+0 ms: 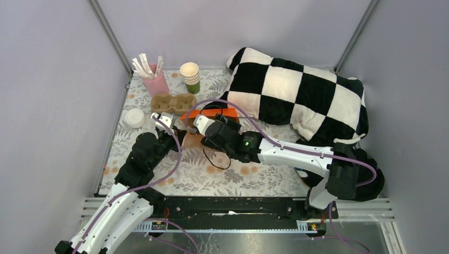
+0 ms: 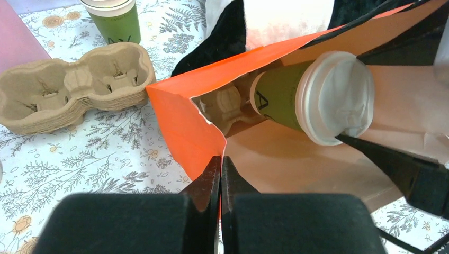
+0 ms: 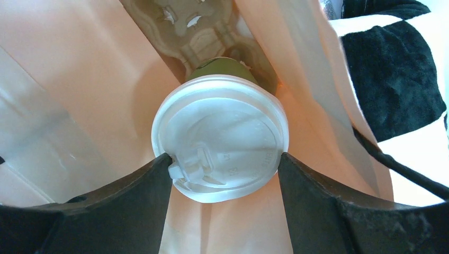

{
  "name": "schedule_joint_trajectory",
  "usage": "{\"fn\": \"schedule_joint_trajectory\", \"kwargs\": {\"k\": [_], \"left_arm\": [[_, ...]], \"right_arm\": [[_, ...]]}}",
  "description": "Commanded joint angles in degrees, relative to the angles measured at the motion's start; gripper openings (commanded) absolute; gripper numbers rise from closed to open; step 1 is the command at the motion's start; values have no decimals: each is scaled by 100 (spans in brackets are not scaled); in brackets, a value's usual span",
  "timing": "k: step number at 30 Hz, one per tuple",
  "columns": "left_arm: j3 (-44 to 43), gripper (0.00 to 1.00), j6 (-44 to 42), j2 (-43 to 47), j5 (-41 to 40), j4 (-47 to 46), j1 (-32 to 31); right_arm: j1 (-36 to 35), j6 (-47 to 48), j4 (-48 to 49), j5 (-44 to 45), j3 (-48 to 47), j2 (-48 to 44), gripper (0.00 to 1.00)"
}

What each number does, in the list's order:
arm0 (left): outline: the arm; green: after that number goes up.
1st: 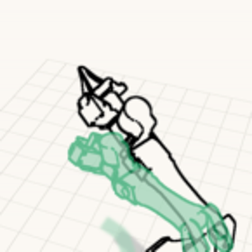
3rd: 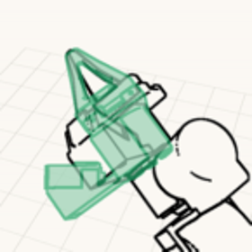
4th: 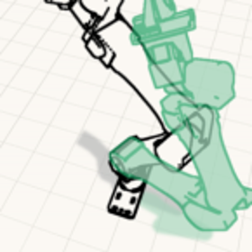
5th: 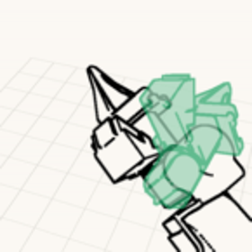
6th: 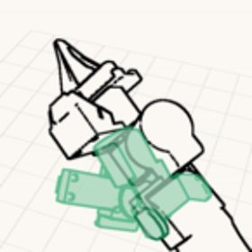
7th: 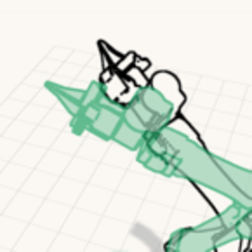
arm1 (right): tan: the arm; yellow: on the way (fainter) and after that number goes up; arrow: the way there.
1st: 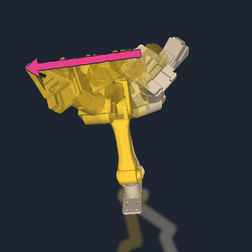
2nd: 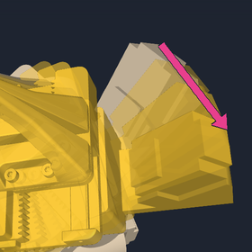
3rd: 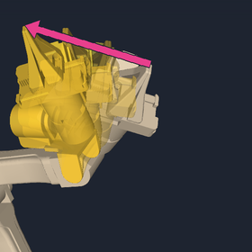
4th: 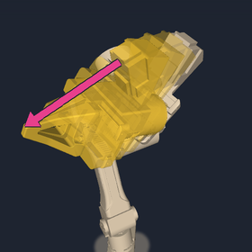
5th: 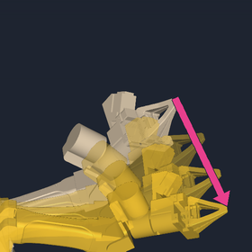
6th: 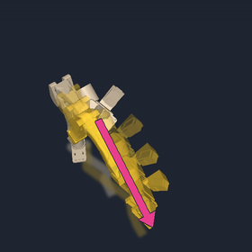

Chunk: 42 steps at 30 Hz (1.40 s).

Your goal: Pack the takeout coffee

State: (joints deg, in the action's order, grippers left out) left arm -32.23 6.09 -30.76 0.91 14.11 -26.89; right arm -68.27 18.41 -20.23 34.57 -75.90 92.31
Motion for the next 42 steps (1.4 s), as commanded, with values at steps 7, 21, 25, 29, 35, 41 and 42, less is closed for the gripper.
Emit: {"fn": "schedule_joint_trajectory", "kwargs": {"k": [7,21,25,29,35,41,42], "left_arm": [[114,0,198,224,-72,84,9],[139,0,217,124,-237,86,9],[132,0,226,103,-217,84,9],[129,0,226,82,-205,83,9],[120,0,244,45,-254,92,9],[103,0,244,18,-229,101,9],[103,0,244,22,-239,101,9]], "right_arm": [[480,443,565,-1098,357,-495,76],[771,1620,608,-1456,267,3,77],[824,1745,689,-1284,154,170,77],[833,1760,615,-1033,14,256,77],[833,1595,307,-1021,-64,73,77],[841,1670,339,-810,55,41,77],[846,1675,356,-791,57,61,77]]}}
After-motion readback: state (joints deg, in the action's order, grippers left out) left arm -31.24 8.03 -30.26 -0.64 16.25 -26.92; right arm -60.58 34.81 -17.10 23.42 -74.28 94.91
